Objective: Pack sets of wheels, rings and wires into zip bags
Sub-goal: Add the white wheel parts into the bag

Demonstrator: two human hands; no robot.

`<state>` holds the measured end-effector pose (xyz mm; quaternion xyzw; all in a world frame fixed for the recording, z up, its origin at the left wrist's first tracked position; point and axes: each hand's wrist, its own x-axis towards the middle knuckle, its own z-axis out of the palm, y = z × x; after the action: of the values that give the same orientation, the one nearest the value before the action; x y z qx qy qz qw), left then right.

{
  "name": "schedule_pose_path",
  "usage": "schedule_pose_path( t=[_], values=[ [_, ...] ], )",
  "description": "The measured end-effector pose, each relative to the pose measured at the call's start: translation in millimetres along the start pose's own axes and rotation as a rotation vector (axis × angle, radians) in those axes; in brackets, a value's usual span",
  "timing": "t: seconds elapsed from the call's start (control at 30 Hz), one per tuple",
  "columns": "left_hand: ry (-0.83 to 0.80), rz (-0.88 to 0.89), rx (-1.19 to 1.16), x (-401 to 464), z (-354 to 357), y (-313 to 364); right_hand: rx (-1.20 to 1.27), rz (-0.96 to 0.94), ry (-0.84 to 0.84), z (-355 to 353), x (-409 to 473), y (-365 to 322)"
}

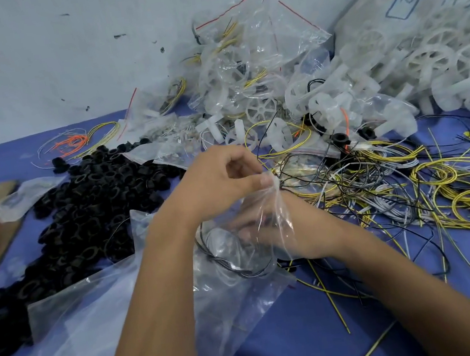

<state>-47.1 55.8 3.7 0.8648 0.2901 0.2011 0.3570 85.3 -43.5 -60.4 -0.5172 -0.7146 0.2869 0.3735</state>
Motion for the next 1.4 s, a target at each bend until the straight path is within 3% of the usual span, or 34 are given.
schedule_pose_path(
  t=[0.1,0.17,0.4,0.67,0.77,0.97,1.03,1.17,1.3,1.4],
  values=[
    [-0.021,-0.195,0.273,1,0,-14,-0.089,0.106,0.163,-3,0,5],
    [-0.044,-0.266,0.324,0,-4,-20,-0.018,0.187,0.257,-6,0,8],
    [-0.163,-0.343,0.261,-5,-14,-27,0.28,0.276,0.665,-18,0,13],
    [-0.407,-0.386,0.19,-18,-27,-38,0.37,0.294,0.995,-48,-6,19],
    [-0.366,-0.366,0.219,-18,-29,-39,0.361,0.304,0.845,-47,-6,18],
    [-0.154,-0.345,0.002,-20,-38,-43,0.431,0.243,0.197,-22,-4,1],
    [-0.137,-0.325,-0.072,-20,-35,-43,0.383,0.214,0.181,-22,-4,0],
    [-0.128,-0.328,-0.12,-16,-26,-35,0.083,0.243,0.334,-46,-11,8],
    [-0.238,-0.057,-0.118,-9,-10,-16,-0.098,0.232,0.255,-64,-20,17],
    [-0.407,0.007,-0.058,-5,2,-3,-0.159,0.185,0.159,-67,-21,18]
  ],
)
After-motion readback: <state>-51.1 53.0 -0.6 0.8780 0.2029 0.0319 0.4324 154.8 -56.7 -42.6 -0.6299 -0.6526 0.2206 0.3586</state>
